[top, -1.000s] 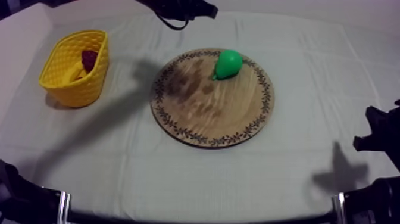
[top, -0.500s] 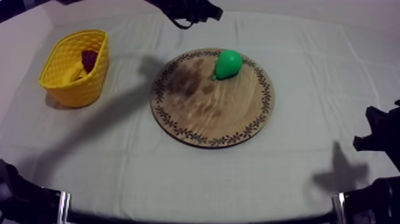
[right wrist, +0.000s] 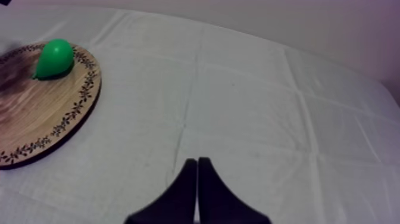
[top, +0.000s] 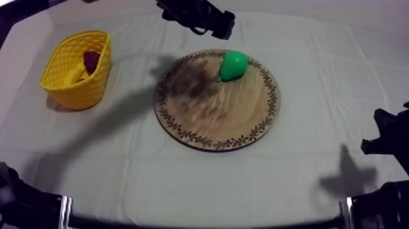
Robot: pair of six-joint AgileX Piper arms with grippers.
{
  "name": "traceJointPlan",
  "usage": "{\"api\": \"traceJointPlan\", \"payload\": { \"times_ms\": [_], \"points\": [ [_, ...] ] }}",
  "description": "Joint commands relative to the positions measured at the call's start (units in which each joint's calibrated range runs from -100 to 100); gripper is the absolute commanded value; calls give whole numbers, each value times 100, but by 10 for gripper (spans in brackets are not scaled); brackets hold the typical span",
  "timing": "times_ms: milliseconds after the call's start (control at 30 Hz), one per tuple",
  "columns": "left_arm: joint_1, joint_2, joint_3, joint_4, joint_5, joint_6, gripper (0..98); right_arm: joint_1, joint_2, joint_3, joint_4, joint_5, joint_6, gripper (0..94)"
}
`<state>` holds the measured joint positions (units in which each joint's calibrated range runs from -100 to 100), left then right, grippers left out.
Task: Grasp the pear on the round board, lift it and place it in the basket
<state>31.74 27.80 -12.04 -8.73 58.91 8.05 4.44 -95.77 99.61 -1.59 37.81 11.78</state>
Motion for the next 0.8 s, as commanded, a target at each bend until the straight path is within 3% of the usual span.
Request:
{"api": "traceJointPlan", "payload": {
  "times_ms": [0,767],
  "points": [
    [10,144,-88,6,-5,9,962,0,1,5,0,2,1,5],
    [132,2368,-1509,-68,-613,-12,957,0,1,5,0,2,1,5]
  ]
}}
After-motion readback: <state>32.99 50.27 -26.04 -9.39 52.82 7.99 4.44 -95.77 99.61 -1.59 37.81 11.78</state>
